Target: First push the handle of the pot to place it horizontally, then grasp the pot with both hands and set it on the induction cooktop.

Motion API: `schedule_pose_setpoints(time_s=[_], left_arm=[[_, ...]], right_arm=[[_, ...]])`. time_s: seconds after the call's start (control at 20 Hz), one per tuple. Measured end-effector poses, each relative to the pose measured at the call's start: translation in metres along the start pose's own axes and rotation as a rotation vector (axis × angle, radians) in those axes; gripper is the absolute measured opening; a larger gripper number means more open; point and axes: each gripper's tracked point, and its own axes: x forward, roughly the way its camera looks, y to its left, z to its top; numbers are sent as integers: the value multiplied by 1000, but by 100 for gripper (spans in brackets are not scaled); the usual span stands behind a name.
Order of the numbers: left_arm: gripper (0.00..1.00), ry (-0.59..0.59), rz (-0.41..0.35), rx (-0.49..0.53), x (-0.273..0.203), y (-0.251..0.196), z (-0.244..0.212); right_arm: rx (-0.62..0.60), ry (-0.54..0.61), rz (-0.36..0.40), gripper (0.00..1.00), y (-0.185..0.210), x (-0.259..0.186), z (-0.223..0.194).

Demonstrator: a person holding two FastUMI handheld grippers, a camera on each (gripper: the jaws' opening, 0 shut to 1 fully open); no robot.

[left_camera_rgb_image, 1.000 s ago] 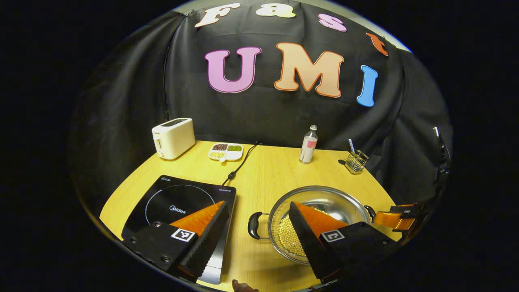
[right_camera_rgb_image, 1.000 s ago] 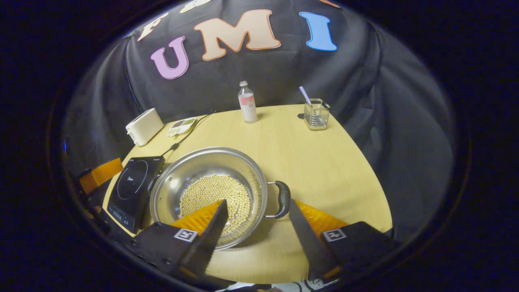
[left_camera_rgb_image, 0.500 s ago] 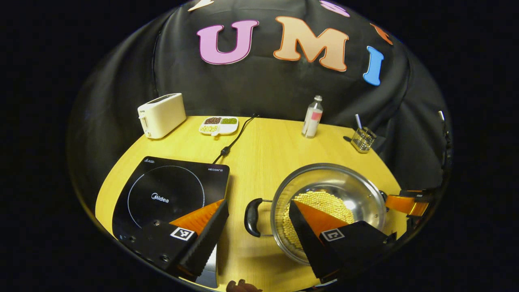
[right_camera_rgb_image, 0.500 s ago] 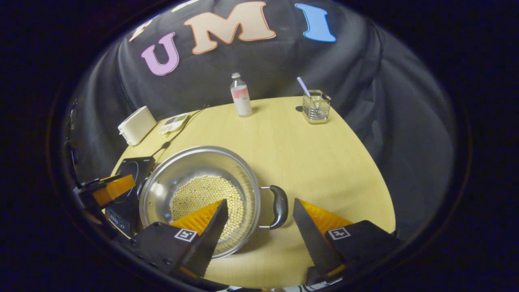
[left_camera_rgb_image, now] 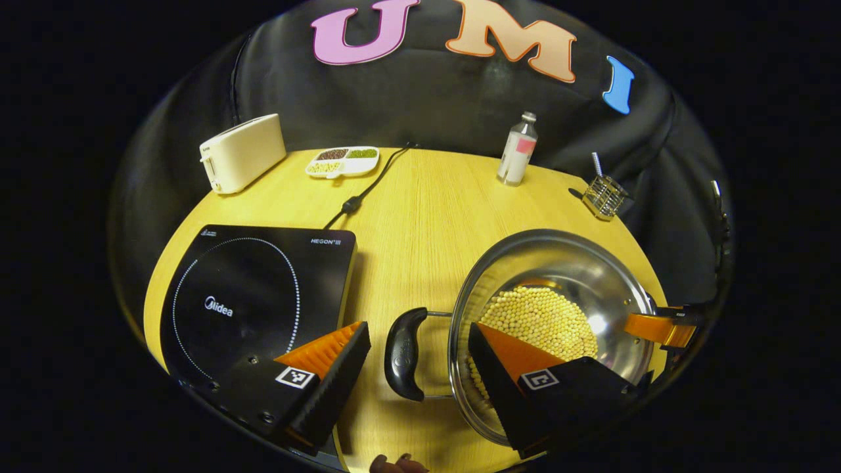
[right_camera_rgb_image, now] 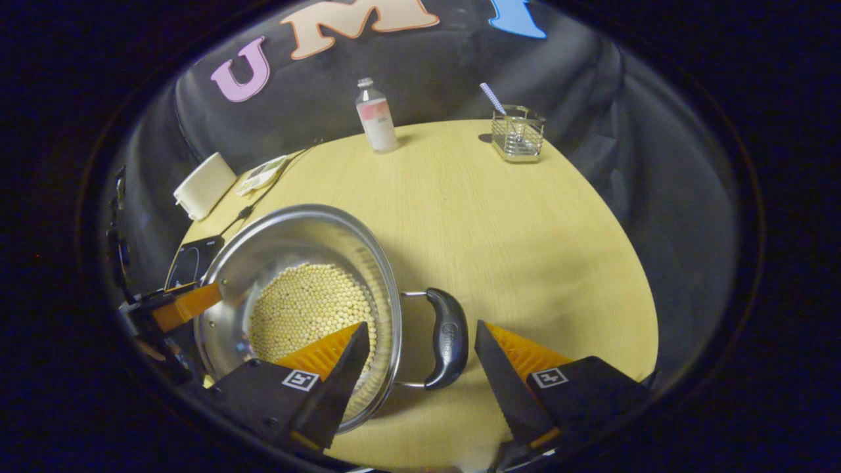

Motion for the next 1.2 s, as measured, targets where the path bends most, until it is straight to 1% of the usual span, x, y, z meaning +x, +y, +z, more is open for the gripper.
schedule_pose_setpoints(time_s=[0.05,0.2,0.25,0.3,0.35,0.45,0.5,0.55,0.6,0.65,0.75,0.8,0.9,0.95,1.0,1.15,1.2], left_arm=[[98,15,-3,-5,3,-1,-3],[98,34,-14,-17,9,-3,-10],[99,36,-14,-19,10,-3,-11],[99,37,-19,-21,10,-3,-13],[98,38,-23,-23,11,-3,-14],[97,46,-24,-29,12,-1,-16],[100,49,-24,-28,12,-1,-17],[94,53,-22,-24,13,0,-17],[97,51,-31,-23,13,-2,-17],[85,47,-34,-20,12,-5,-15],[75,47,-29,12,12,-5,-14],[75,50,-26,23,13,-5,-15],[75,49,-29,17,13,-5,-14],[74,49,-32,13,13,-6,-15],[73,52,-33,12,13,-6,-14],[70,50,-34,3,13,-5,-15],[69,50,-36,1,14,-6,-15]], right_arm=[[-5,7,-3,100,-1,3,-1],[8,24,7,100,2,10,-3],[9,24,5,96,1,12,-4],[9,25,0,96,0,14,-3],[10,26,1,100,0,13,-3],[7,30,-10,91,-2,17,-5],[10,32,-9,75,-2,18,-5],[10,35,-9,75,-1,19,-6],[11,36,-9,75,-1,19,-6],[9,34,-10,75,0,20,-5],[5,36,-15,75,-1,20,-6],[12,34,-7,74,0,22,-7],[22,40,-5,67,0,21,-6],[26,40,-3,72,0,20,-6],[28,42,1,65,1,22,-6],[42,39,13,60,2,22,-5],[36,40,12,61,1,20,-4]])
